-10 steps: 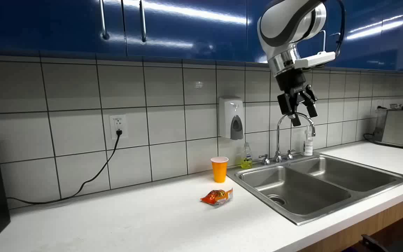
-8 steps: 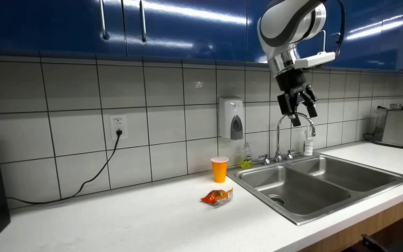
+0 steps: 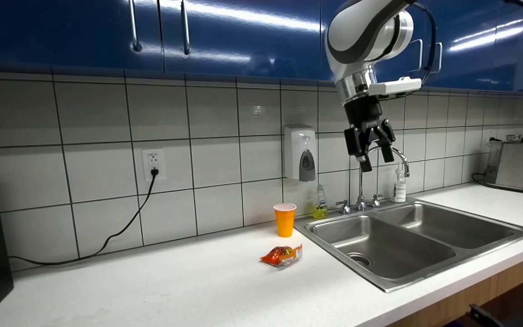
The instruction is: Put the orange packet in the left sink
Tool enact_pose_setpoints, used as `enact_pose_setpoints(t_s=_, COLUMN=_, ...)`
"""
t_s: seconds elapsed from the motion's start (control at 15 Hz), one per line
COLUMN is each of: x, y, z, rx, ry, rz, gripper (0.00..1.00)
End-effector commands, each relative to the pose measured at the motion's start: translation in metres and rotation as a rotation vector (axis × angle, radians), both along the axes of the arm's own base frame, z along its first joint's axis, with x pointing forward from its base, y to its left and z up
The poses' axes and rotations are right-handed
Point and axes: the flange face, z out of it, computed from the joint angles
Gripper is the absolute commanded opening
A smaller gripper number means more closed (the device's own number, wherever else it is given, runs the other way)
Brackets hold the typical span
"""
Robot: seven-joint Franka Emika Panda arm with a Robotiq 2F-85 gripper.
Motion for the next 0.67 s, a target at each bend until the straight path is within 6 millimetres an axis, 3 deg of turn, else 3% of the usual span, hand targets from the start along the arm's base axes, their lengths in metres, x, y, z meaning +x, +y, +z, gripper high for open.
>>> enact_pose_setpoints(t_s=0.0, x=0.005, y=0.033, z=-0.018, rx=0.049, ry=-0.035, rz=0.011, gripper=1.00)
enact_pose_setpoints(t_s=0.33, x=0.018, y=0.068, z=-0.048, rx=0.060, ry=-0.093, rz=0.031, gripper=1.00)
enact_pose_setpoints(t_s=0.6, x=0.038, y=0.084, z=-0.078, rx=0.063, ry=-0.141, rz=0.010, gripper=1.00)
